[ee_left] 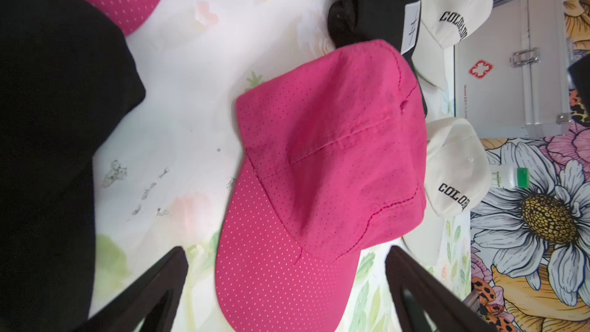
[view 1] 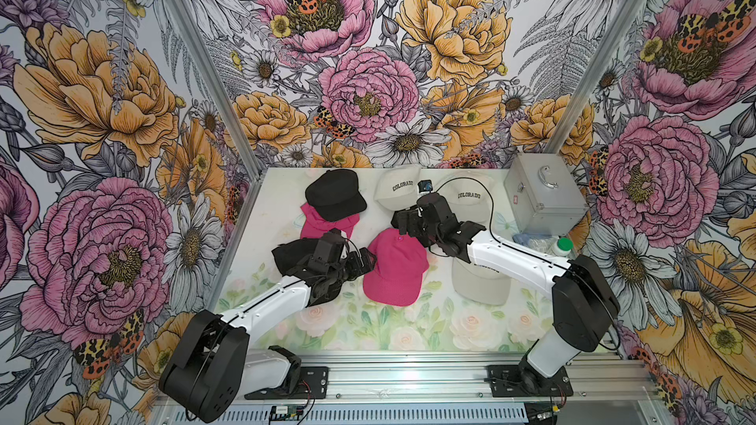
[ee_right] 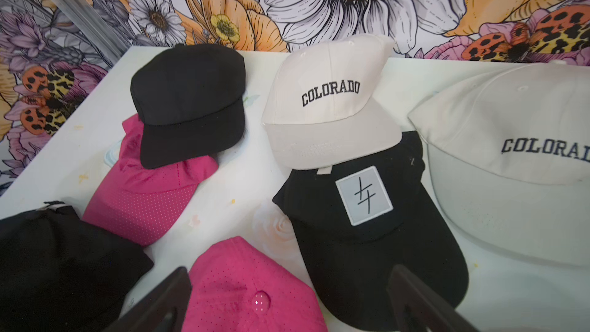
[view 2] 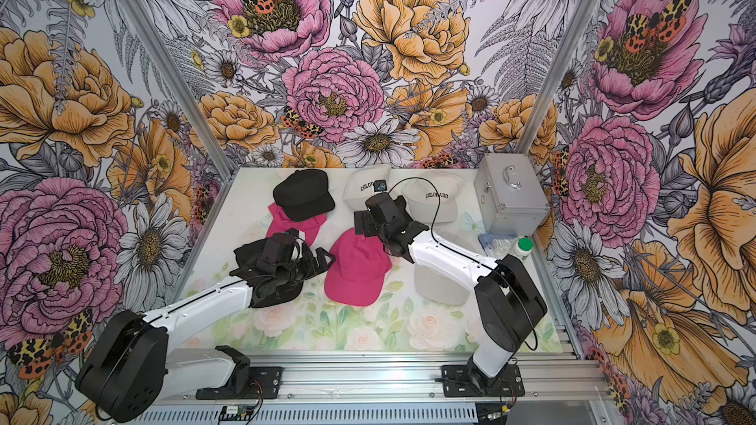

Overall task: Stack the baseball caps by color
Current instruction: Place the baseball cap at the center of the board, then move the baseball cap to the center of the board.

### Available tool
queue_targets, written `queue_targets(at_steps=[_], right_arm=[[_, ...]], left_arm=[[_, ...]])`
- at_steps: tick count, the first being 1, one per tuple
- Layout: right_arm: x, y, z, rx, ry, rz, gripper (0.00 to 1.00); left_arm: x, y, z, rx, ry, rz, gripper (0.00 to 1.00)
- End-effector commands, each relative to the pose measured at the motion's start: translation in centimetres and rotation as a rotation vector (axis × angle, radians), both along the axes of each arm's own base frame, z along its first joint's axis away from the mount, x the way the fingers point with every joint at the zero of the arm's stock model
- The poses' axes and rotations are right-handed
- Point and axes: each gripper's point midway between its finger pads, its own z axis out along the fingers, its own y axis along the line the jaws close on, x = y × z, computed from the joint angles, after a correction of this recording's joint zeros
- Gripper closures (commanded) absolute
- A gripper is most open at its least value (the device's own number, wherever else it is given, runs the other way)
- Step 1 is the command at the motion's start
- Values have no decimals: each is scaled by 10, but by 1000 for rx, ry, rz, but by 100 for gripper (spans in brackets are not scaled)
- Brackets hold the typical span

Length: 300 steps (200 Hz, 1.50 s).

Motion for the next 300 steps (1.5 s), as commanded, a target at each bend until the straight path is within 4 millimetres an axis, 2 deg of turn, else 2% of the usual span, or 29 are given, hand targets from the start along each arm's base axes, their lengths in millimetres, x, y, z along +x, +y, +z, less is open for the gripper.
queue_targets(at_steps=[1, 26, 56, 91, 117, 132, 158, 181, 198, 212, 248, 268, 300], right_arm=[[7, -10, 24, 232, -116, -115, 1], [5, -19, 24, 302, -132, -133, 1], [0, -21, 28, 315, -165, -117, 1], [-6, -29, 34, 311, -200, -111, 1], [-12, -36, 29, 293, -190, -122, 1], [-14, -41, 26, 276, -178, -130, 1], [-20, -49, 24, 247, -170, -143, 1], [-22, -55, 25, 231, -174, -156, 1], [-22, -56, 28, 234, -180, -159, 1], [-22, -56, 28, 234, -179, -161, 1], [-19, -55, 26, 227, -174, -165, 1], [-19, -55, 25, 224, -172, -167, 1], [-17, -54, 24, 224, -170, -169, 1]], left_arm=[[19, 14, 15, 8, -56, 126, 1], [29, 25, 13, 20, -64, 198, 1], [49, 18, 19, 24, -88, 189, 1], [84, 4, 23, 42, -121, 163, 1], [113, 0, 12, 60, -111, 168, 1], [122, 4, 3, 64, -96, 191, 1], [115, 18, -13, 75, -58, 218, 1], [96, 49, -25, 80, -20, 254, 1], [81, 74, -25, 71, -17, 276, 1], [73, 87, -22, 81, -13, 250, 1], [62, 125, -22, 132, 23, 255, 1], [64, 121, -16, 65, 22, 249, 1], [79, 91, -2, -116, -6, 286, 1]])
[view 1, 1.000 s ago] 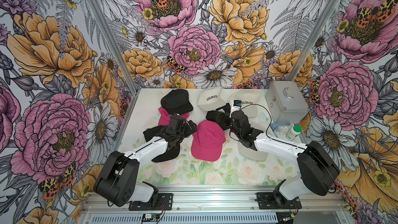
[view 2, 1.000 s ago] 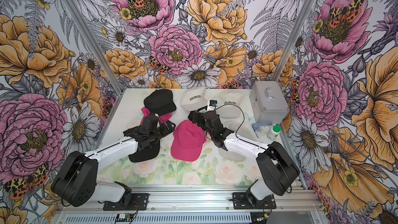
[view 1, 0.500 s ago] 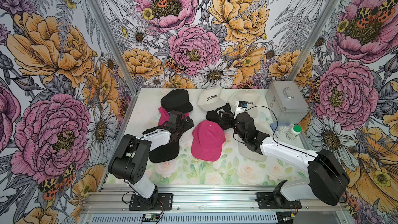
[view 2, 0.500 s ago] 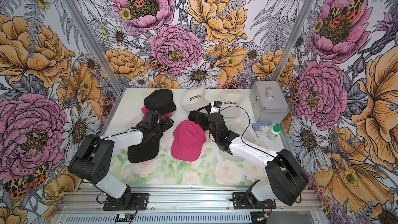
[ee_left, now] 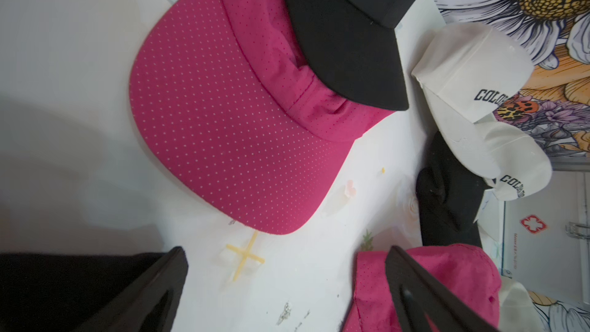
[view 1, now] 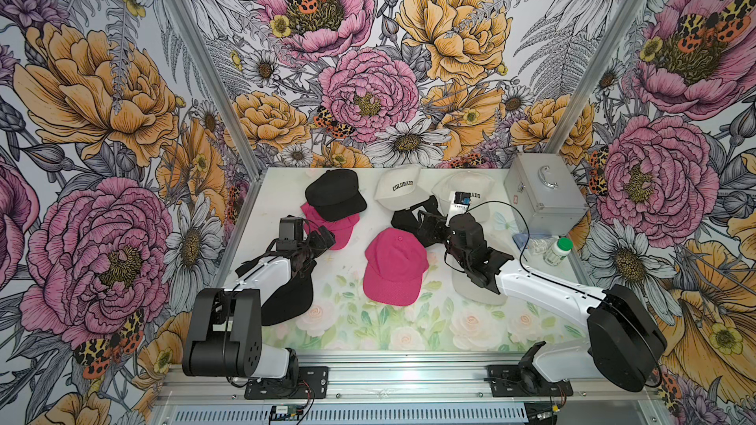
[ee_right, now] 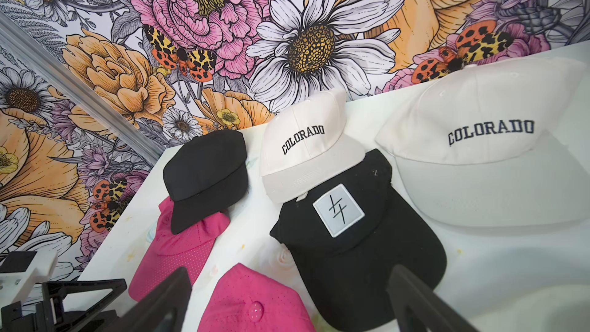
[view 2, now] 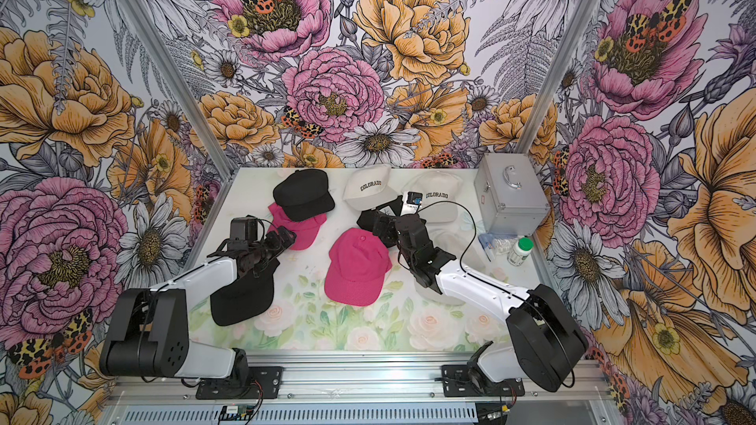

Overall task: Stack the baseball caps by color
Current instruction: Move the baseball cap to the center of the board, then pick up the baseball cap from the center of the board.

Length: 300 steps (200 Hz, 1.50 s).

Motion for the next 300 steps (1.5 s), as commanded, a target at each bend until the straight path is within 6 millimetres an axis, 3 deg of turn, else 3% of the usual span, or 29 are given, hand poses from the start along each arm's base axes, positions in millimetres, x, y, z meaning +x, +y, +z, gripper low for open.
queue_targets(at_steps=[1, 21, 64, 110, 136, 171, 203, 240, 255, 260, 277, 300], right_arm=[[6, -4, 3, -16, -9, -23, 1], [6, -2, 4, -13, -9, -20, 1], [2, -6, 1, -26, 2, -20, 1], [-6, -12, 8, -46, -21, -12, 1], [-12, -18, 15, -36, -36, -16, 1], [-24, -33, 25, -27, -69, -43, 1], [-35, -51, 29, -43, -91, -83, 1], [-47, -66, 37, -64, -107, -108, 1], [-51, -73, 40, -66, -117, -128, 1], [-52, -76, 39, -67, -119, -134, 1], [-54, -81, 41, -65, -127, -152, 1], [-57, -81, 46, -46, -137, -137, 1]], left_arm=[[9, -29, 13, -138, -49, -17, 1], [16, -37, 19, -100, -75, 38, 1], [1, -38, 0, -177, -80, 242, 1], [0, -25, 7, -271, -177, 336, 1], [4, -15, -1, -265, -176, 368, 1], [17, -2, -10, -276, -218, 439, 11], [27, -4, -28, -315, -212, 463, 20], [30, 3, -43, -320, -243, 513, 21], [42, 0, -36, -369, -311, 496, 21], [44, -1, -47, -374, -300, 496, 21], [55, -4, -53, -426, -325, 497, 28], [61, -1, -56, -446, -345, 520, 47]])
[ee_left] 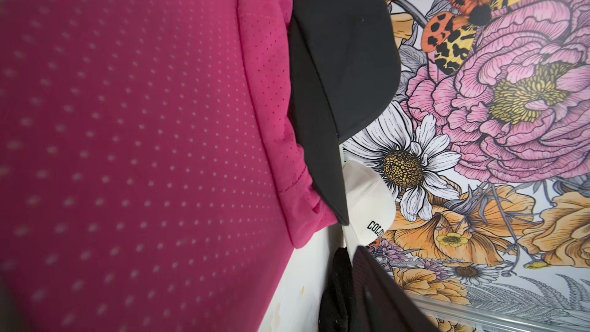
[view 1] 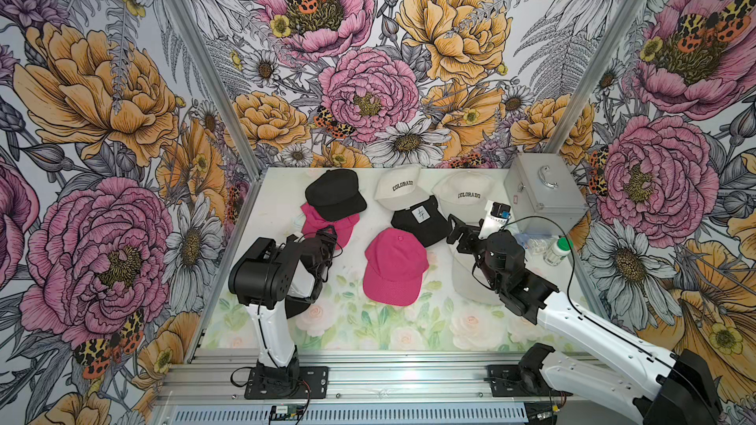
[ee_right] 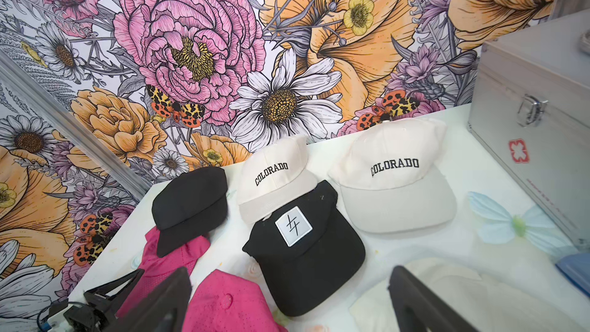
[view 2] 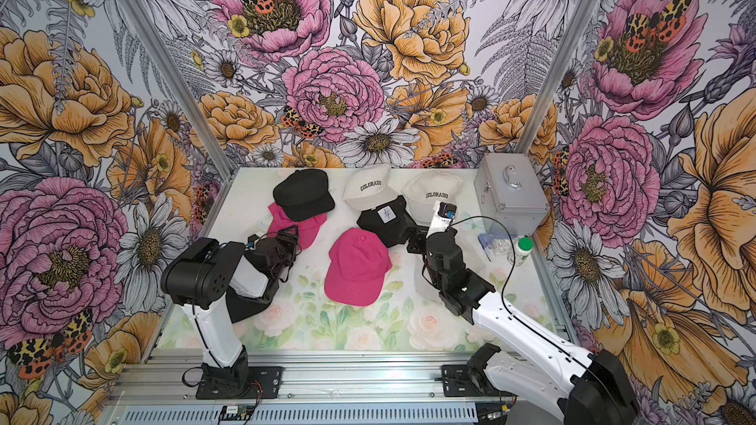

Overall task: Stack the baseball caps by color
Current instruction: Pick up the baseball cap from the center of the board.

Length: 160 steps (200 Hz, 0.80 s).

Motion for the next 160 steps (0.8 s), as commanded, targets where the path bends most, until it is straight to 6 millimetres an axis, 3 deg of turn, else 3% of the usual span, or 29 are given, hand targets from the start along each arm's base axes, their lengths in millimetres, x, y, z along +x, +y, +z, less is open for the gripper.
queue_targets(at_steps=[1, 44, 58, 68, 73, 108, 160], right_arm=[[-4, -8, 0, -17, -2, -18, 1], [-16, -23, -3, -2, -9, -49, 1], [-17, -26, -5, 3, -8, -61, 1], [-17, -27, -6, 1, -5, -62, 1], [-17, -27, -6, 1, -5, -62, 1], [-12, -27, -10, -26, 6, -68, 1], [-3, -24, -12, -12, 9, -80, 1]], left_arm=[[-2, 7, -17, -25, 18, 31, 48], [-3, 2, -6, 10, 44, -13, 82], [-5, 0, -5, 34, 93, -34, 100], [-7, -1, -5, 57, 126, -48, 100], [-5, -2, 9, 65, 106, -54, 100], [-13, 3, 38, 189, 162, -88, 100], [-20, -4, 142, 526, 114, -229, 100]])
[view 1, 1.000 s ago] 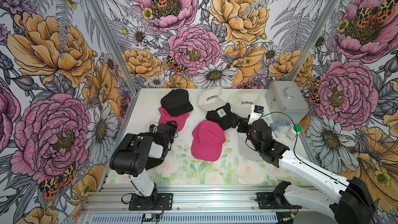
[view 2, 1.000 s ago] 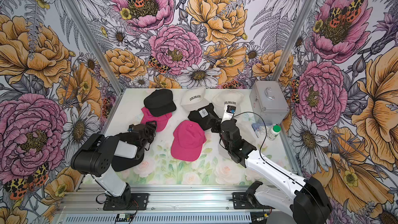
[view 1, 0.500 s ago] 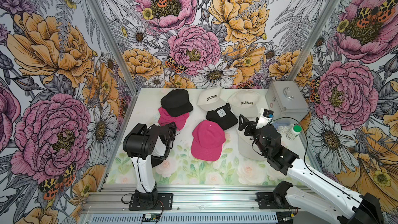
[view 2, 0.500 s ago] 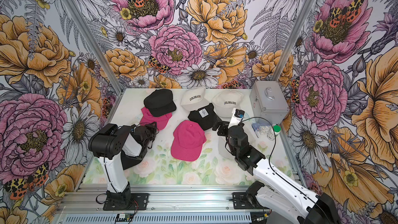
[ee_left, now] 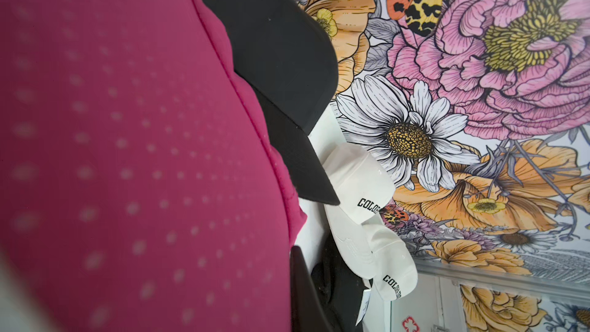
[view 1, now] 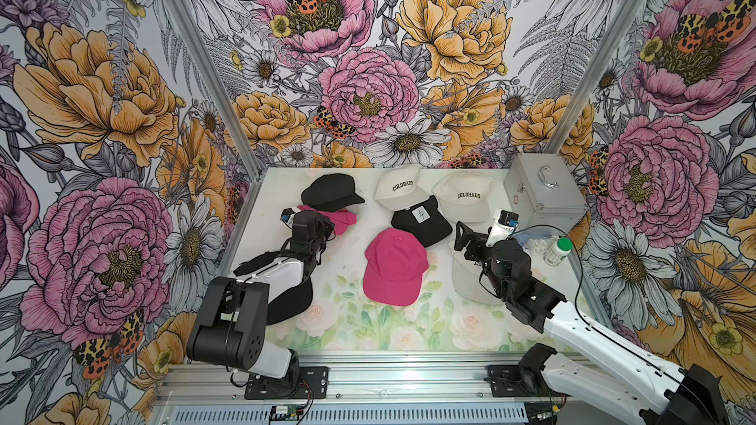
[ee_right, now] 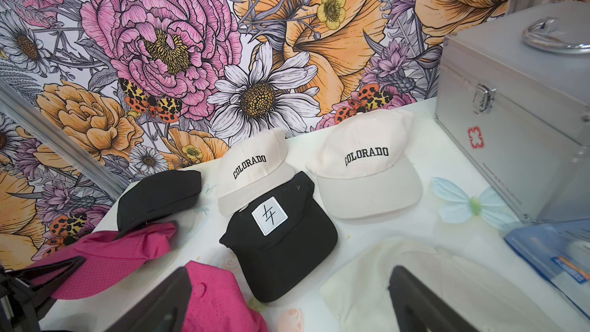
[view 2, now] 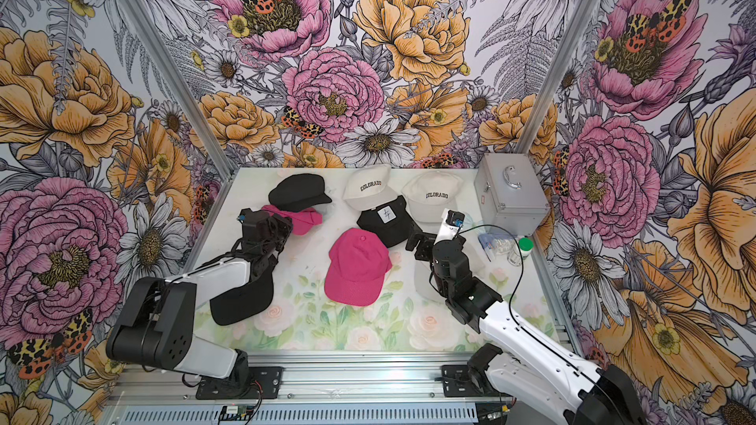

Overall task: Stack the baseball caps by color
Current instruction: Pick up the baseball cap from the center of the board.

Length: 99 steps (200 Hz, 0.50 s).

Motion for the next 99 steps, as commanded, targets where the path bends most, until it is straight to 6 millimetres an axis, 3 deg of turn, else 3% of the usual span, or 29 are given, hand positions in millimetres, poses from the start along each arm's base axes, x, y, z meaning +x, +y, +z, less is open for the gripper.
queue_targets(at_steps=[1, 45, 99], right_arm=[[7, -3, 6, 14, -18, -31, 1], [24, 7, -13, 43, 31, -21, 0], [40, 3, -19, 261, 45, 26, 1]], left_arm=[[-17, 1, 36, 226, 17, -93, 100], [-20, -19, 95, 232, -63, -265, 100], [-30, -66, 122, 166, -155, -507, 100]])
